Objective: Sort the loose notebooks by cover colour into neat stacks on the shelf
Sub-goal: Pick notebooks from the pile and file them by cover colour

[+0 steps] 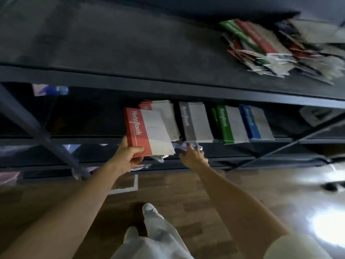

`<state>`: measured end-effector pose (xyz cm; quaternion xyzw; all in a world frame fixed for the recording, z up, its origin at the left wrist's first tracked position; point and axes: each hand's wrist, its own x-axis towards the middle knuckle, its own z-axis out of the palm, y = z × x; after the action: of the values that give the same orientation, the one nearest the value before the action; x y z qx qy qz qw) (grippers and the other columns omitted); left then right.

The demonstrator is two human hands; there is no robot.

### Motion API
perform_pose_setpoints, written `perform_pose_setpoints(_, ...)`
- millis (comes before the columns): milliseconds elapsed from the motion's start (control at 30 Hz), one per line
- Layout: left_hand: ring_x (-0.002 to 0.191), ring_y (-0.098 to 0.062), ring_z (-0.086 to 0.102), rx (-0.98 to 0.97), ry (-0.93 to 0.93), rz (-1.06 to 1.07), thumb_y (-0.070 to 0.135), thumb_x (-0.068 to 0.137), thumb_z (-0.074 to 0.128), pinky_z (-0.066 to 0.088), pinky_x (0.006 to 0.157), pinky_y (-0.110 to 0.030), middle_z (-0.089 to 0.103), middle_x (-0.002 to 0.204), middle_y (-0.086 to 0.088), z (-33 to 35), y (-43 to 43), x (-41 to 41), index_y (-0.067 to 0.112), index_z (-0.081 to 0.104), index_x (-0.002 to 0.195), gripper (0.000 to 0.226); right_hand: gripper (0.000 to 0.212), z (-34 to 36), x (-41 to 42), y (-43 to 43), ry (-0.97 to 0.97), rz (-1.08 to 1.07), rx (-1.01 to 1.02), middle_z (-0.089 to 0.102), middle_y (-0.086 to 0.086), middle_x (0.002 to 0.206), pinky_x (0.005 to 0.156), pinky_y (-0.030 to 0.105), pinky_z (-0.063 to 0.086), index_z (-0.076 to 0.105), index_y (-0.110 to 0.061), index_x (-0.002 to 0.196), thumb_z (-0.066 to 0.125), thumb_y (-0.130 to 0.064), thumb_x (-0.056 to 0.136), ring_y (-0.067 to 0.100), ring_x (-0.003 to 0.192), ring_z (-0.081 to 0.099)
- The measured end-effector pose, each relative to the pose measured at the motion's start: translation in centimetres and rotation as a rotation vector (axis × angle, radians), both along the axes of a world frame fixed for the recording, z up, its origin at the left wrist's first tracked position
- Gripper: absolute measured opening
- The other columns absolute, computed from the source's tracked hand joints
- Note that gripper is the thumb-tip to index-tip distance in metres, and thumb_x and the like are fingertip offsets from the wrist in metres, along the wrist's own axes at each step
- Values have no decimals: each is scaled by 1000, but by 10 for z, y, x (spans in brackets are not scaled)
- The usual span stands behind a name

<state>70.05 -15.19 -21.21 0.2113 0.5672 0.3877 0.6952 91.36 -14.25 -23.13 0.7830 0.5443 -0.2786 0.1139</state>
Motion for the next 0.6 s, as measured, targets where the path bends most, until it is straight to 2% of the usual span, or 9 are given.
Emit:
perform_pose_setpoints(133,84,-17,54,12,-44,-36,-12,87,50,45,63,-29,55,98,-1,1,1,38,24,37,126,55,60,16,28,-31,-57,-73,-33,19,11,151,105,55,26,16,-27,148,40,-44,96,35,136,26)
perform_pose_setpoints(267,81,-16,54,9,-33,-61,-12,87,49,46,59,-28,54,98,-1,-1,-6,70,19,37,132,56,58,27,58,-54,-49,-212,-23,23,11,148,105,53,27,18,-26,148,39,-43,96,33,134,27)
perform_pose_setpoints(333,79,-16,53,8,-28,-24,-11,89,49,47,56,-26,53,106,-4,-4,-6,81,18,35,136,57,56,28,70,-60,-31,-240,-7,25,11,148,105,52,28,20,-26,147,39,-42,97,33,133,28)
perform_pose_setpoints(467,84,-18,53,8,-27,72,-13,90,46,46,58,-28,49,113,-6,-9,-3,92,17,34,138,58,54,23,81,-56,-13,-206,-14,25,11,147,106,51,29,21,-24,147,38,-37,97,33,133,29)
perform_pose_setpoints(600,82,-17,55,47,-15,59,-22,85,42,48,62,-28,55,100,-4,-14,2,92,19,35,137,67,59,17,72,-33,46,-109,11,23,11,150,107,52,27,17,-23,149,41,-37,97,33,136,27)
